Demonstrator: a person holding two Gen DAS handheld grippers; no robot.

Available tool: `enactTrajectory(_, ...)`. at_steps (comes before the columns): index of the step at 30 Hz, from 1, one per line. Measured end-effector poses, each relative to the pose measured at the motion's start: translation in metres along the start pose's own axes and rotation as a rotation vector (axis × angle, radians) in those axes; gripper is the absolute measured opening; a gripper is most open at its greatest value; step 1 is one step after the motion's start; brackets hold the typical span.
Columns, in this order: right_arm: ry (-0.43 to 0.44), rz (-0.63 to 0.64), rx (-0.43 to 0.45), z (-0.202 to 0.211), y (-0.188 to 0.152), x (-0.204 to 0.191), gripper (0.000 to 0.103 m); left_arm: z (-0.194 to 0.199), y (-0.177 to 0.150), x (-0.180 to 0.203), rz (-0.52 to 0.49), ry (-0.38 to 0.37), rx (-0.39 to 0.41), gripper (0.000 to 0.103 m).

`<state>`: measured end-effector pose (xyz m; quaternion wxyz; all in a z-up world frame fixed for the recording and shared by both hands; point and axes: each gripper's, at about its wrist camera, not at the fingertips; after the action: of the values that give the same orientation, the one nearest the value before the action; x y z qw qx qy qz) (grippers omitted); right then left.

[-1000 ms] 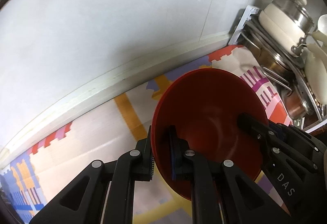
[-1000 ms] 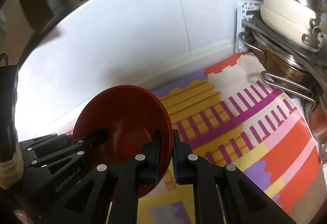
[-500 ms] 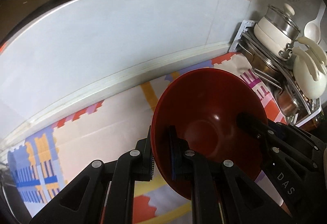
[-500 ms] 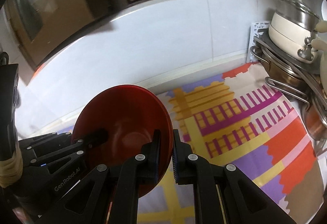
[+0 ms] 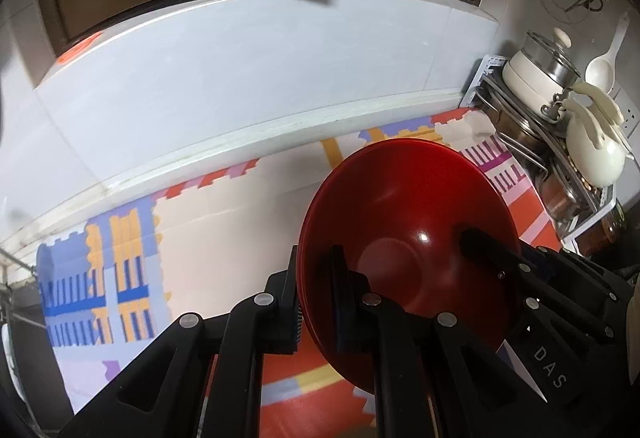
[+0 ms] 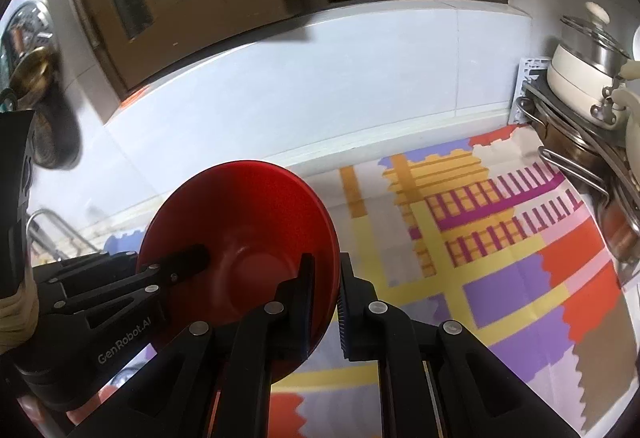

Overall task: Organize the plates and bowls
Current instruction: 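Lift the red-and-black bowl with both grippers and carry it over the stack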

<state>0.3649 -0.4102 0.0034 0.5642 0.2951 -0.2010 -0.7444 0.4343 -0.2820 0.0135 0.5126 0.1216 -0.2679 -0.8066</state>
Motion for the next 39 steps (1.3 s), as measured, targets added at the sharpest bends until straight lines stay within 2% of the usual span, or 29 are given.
enactTrajectory(19, 0.025, 0.058, -0.007, 0.044, -0.06, -0.093, 0.012, 0.07, -0.078, -0.069, 0.055, 0.004, 0.011, 0.013)
enactTrajectory(33, 0.056, 0.12, -0.029, 0.057, -0.092, -0.163, 0.012, 0.111, -0.124, -0.128, 0.122, -0.005, 0.02, 0.013)
enactTrajectory(39, 0.082, 0.14, -0.053, 0.058, -0.11, -0.189, 0.012, 0.128, -0.144, -0.153, 0.138, 0.014, 0.032, 0.013)
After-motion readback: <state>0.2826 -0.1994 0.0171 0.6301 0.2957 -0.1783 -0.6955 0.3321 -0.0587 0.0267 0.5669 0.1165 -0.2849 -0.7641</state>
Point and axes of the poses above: each gripper's, at about its wrist camera, not at the fingertips, and z roughly against the way its jaws point, x to its right, y to its top, and after that the axes turned 2 degrees about x, right-handed
